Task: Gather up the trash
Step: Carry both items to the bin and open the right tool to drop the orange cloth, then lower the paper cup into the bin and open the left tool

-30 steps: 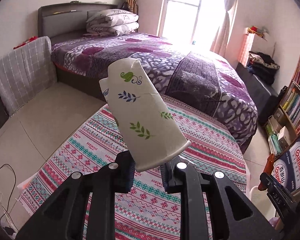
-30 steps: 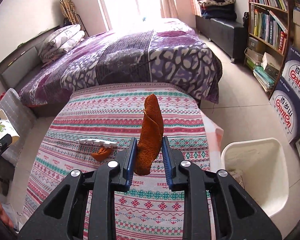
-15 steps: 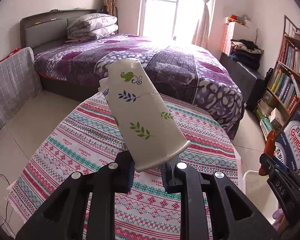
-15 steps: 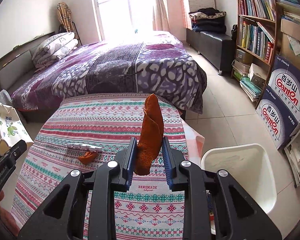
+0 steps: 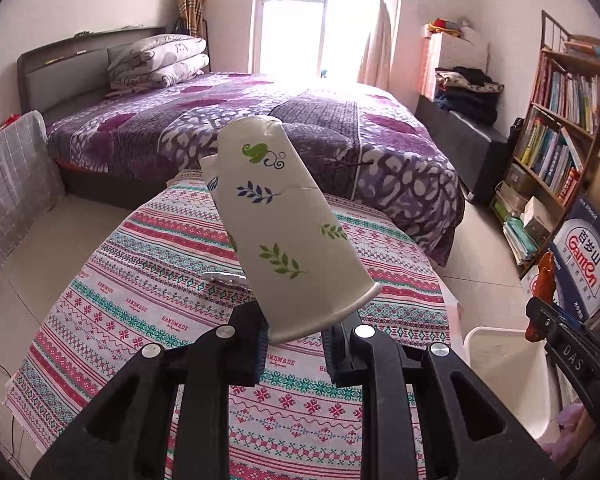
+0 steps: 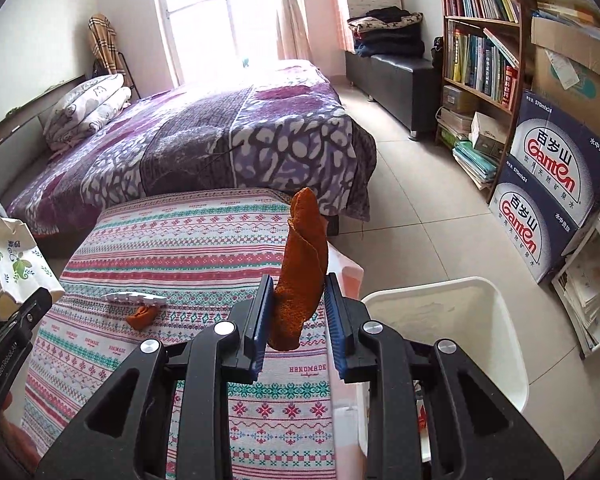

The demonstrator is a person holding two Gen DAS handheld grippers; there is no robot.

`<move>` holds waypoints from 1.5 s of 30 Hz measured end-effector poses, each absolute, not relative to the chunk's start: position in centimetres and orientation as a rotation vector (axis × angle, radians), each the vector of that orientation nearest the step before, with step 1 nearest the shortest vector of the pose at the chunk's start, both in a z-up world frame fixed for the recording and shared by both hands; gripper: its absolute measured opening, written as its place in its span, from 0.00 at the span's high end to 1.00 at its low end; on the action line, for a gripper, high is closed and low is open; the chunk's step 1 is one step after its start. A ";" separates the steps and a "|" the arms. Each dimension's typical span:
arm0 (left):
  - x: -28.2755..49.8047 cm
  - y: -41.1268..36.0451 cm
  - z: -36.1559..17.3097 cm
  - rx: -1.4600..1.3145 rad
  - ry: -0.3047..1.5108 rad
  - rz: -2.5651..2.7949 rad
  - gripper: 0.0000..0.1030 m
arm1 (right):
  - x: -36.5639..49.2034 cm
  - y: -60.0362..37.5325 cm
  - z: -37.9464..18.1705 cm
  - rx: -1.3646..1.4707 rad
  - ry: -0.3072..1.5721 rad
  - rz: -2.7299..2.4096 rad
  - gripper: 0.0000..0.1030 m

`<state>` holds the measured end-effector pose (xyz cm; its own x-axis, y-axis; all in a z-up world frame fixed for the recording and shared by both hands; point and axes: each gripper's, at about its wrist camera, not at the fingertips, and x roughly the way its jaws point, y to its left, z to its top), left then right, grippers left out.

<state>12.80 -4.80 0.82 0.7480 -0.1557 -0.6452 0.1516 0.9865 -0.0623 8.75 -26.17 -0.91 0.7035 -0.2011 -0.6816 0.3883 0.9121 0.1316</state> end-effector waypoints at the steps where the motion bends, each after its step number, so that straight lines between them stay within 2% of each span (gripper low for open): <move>1: 12.8 -5.1 0.7 -0.003 0.708 -0.173 0.78 | 8.6 -26.5 -0.9 0.280 0.721 -0.336 0.76; 28: 10.3 -15.5 -3.0 0.111 0.813 -0.418 0.78 | 3.6 -36.8 -2.3 0.413 0.762 -0.555 0.73; 29: 10.2 -16.0 -3.2 0.116 0.819 -0.430 0.78 | 3.4 -37.1 -2.4 0.417 0.762 -0.565 0.70; 31: 9.9 -16.9 -3.6 0.127 0.831 -0.454 0.77 | 2.7 -38.1 -2.5 0.429 0.759 -0.596 0.52; 45: 7.4 -22.8 -5.8 0.170 0.905 -0.611 0.76 | -0.9 -42.8 -2.8 0.482 0.733 -0.774 0.26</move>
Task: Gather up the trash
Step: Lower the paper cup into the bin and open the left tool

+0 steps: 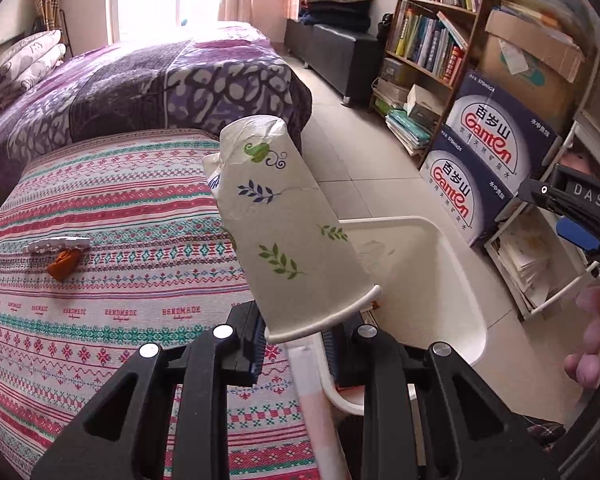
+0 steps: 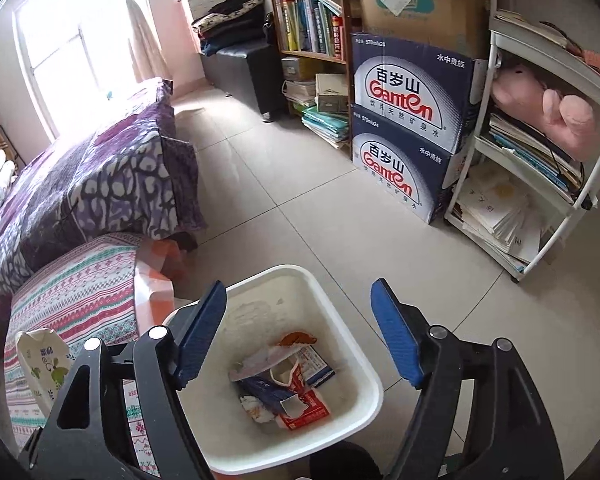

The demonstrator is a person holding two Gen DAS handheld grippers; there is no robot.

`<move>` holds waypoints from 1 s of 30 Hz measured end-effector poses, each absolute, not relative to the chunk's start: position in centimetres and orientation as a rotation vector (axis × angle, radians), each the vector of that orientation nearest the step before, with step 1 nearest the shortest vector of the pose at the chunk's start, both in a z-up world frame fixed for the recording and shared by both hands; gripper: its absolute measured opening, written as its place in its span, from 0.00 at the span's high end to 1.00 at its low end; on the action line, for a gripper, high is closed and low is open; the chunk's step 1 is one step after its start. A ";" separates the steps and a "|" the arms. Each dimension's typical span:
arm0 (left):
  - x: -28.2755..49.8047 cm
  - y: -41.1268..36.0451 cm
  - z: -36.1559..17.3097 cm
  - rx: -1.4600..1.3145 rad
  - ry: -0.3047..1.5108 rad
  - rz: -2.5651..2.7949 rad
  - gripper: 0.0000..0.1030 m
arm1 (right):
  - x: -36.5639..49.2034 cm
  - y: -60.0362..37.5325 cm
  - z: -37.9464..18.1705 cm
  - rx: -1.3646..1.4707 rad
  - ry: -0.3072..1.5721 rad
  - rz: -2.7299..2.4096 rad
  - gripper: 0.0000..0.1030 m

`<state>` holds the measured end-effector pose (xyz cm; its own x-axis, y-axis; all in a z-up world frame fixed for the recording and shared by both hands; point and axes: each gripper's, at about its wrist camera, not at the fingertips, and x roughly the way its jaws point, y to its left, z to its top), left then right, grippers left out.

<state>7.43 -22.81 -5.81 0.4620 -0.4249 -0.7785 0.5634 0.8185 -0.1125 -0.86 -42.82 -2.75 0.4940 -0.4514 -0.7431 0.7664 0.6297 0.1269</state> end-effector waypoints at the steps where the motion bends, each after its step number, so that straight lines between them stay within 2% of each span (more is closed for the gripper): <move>1: 7.3 -23.2 -6.0 0.166 0.914 -0.625 0.76 | -1.1 -43.1 -2.8 0.485 0.731 -0.790 0.23; 7: 6.9 -25.2 -6.5 0.146 0.957 -0.698 0.71 | -2.5 -44.6 -2.7 0.540 0.719 -0.843 0.12; 11: 6.6 -26.1 -6.7 0.124 0.980 -0.756 0.68 | -2.9 -45.4 -2.9 0.573 0.717 -0.856 0.11; 13: 6.5 -26.3 -6.8 0.123 0.984 -0.781 0.56 | -2.9 -45.4 -2.8 0.590 0.715 -0.853 0.11; 14: 6.5 -26.3 -6.8 0.127 0.986 -0.783 0.41 | -2.9 -45.4 -2.8 0.596 0.713 -0.852 0.11; 15: 6.5 -26.2 -6.8 0.127 0.984 -0.776 0.32 | -2.9 -45.4 -2.7 0.599 0.710 -0.851 0.11; 23: 9.3 -22.7 -7.0 0.118 1.001 -0.652 0.26 | -1.0 -43.4 -2.7 0.605 0.723 -0.805 0.09; 30: 13.5 -18.2 -8.3 0.278 0.997 -0.430 0.24 | 1.7 -40.6 -2.9 0.578 0.767 -0.738 0.07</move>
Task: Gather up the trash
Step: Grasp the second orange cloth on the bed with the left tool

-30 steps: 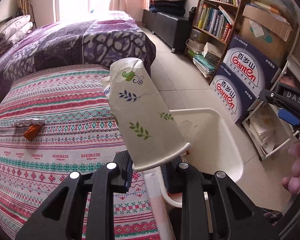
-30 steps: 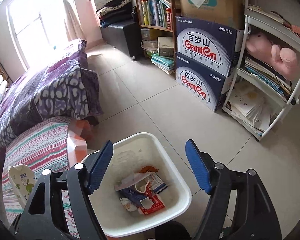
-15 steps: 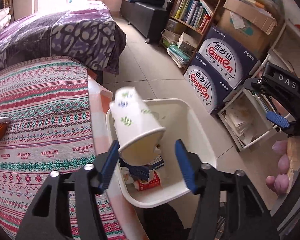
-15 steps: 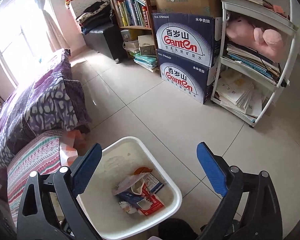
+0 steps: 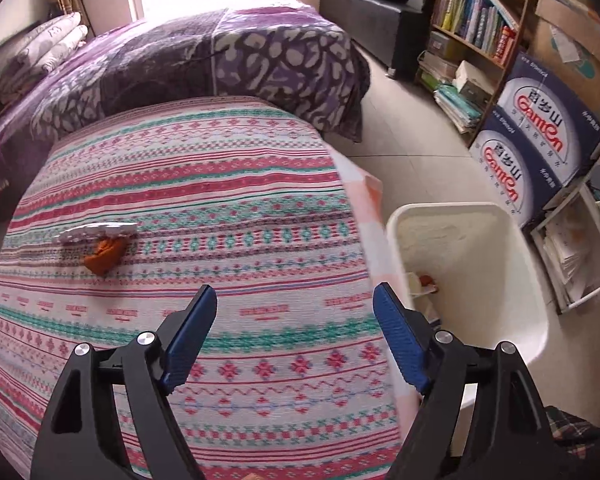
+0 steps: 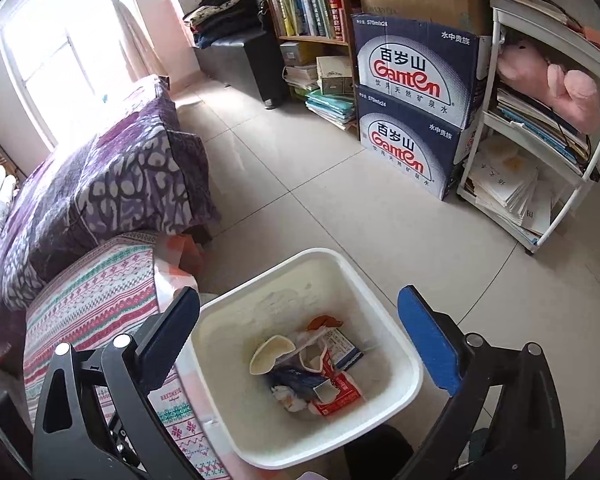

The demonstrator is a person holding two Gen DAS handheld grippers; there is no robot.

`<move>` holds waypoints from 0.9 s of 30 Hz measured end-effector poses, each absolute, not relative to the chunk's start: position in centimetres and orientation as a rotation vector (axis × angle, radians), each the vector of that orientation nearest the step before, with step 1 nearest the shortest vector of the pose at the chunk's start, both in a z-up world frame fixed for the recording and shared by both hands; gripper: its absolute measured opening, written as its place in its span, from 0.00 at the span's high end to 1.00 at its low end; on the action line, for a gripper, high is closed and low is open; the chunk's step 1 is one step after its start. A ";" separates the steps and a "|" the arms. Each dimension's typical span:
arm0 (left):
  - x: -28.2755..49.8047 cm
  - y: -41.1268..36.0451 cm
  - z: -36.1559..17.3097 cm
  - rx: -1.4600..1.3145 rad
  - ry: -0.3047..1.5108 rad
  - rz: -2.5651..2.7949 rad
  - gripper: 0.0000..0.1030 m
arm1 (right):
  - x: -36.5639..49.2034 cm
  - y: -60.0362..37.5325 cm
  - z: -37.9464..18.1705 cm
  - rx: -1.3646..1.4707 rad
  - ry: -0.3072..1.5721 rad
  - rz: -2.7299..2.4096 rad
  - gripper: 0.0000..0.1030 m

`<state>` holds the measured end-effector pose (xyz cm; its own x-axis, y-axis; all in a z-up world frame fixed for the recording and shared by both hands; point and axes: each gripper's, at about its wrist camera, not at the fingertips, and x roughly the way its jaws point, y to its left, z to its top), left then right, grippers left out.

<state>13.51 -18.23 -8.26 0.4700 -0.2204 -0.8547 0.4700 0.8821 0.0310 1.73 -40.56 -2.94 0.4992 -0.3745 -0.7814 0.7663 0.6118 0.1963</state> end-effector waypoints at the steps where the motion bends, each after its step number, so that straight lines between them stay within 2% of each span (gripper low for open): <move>1: 14.3 -17.4 -8.4 0.305 0.996 -0.400 0.24 | 2.2 -40.1 -3.1 0.571 0.777 -0.725 0.07; 9: 22.0 -9.7 -11.0 0.368 1.054 -0.186 0.24 | 6.0 -36.3 -3.6 0.513 0.840 -0.638 0.07; 16: 25.4 -7.3 -13.2 0.397 1.091 -0.168 0.24 | 8.7 -33.3 -4.4 0.460 0.893 -0.593 0.07; 19: 25.9 -7.3 -13.8 0.422 1.088 -0.194 0.31 | 9.4 -32.3 -4.7 0.442 0.908 -0.580 0.07; 22: 26.7 -7.1 -14.3 0.400 1.110 -0.242 0.43 | 10.0 -31.3 -5.1 0.427 0.923 -0.558 0.07; 24: 26.8 -6.6 -14.6 0.376 1.125 -0.259 0.57 | 10.5 -30.6 -5.5 0.404 0.942 -0.539 0.07; 25: 26.8 -6.3 -14.6 0.356 1.128 -0.274 0.59 | 10.8 -30.1 -5.7 0.386 0.952 -0.531 0.07; 27: 26.4 -5.6 -14.4 0.329 1.145 -0.285 0.71 | 11.1 -29.3 -5.9 0.348 0.963 -0.516 0.07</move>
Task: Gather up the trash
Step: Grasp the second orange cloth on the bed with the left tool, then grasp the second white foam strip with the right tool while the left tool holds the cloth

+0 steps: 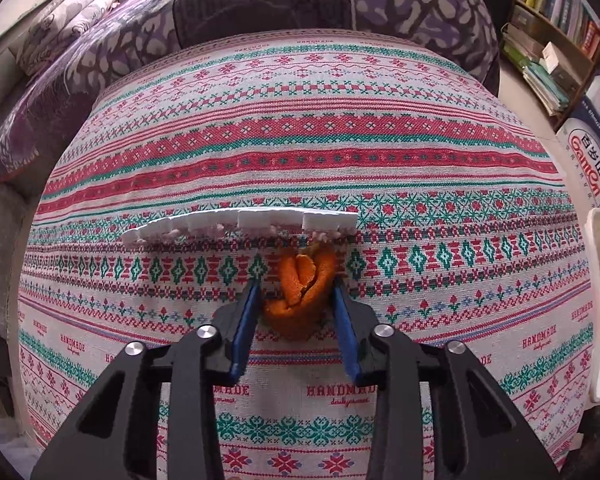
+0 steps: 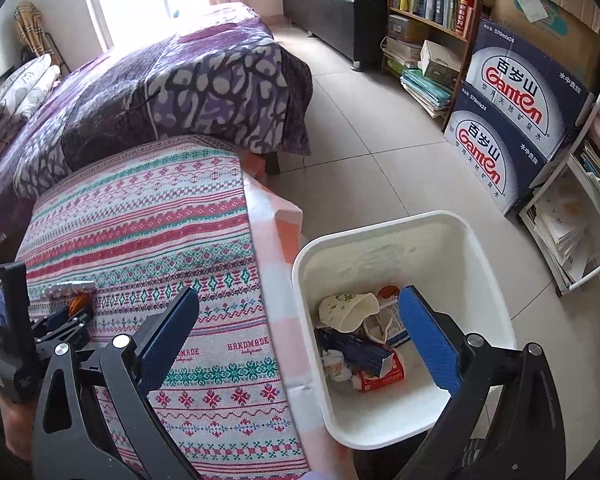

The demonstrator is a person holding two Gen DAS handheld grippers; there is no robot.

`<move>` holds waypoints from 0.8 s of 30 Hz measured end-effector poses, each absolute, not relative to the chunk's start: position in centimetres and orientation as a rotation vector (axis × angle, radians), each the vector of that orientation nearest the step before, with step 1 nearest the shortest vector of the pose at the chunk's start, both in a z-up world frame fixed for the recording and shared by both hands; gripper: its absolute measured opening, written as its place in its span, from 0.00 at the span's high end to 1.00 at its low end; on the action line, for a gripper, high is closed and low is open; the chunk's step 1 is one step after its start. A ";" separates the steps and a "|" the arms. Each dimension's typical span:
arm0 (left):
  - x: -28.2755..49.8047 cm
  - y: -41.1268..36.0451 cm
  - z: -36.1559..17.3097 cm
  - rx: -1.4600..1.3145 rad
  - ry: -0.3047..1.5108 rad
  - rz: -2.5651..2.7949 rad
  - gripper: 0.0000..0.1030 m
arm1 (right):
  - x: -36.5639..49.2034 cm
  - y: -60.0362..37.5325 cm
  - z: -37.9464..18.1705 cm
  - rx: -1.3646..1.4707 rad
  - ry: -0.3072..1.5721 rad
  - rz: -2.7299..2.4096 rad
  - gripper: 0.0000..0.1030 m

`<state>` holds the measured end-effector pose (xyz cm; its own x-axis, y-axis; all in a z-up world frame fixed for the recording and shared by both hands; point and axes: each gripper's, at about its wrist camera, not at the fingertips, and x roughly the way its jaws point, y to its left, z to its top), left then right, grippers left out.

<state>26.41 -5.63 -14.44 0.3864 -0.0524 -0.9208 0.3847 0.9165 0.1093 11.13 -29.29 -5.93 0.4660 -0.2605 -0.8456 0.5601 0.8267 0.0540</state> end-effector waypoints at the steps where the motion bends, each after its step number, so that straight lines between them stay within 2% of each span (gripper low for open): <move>1: 26.2 -5.2 -14.2 0.315 1.148 -0.292 0.72 | 11.3 -28.9 -6.0 0.328 0.966 -0.508 0.07; 7: 24.4 -1.0 -10.6 0.197 1.146 -0.305 0.74 | 12.1 -26.5 -6.9 0.283 0.970 -0.417 0.07; 16: 23.2 8.4 -3.1 -0.057 1.063 -0.151 0.74 | 18.0 -14.9 -8.5 -0.132 0.943 -0.009 0.07; 24: 23.3 13.1 0.3 -0.209 0.973 -0.089 0.74 | 25.3 -5.1 -11.1 -0.304 1.001 0.228 0.08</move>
<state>23.30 13.10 0.33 0.5609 -0.1679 -0.8107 -0.0189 0.9764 -0.2153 25.28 -5.15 -11.11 0.5212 0.0486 -0.8520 -0.3246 0.9346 -0.1452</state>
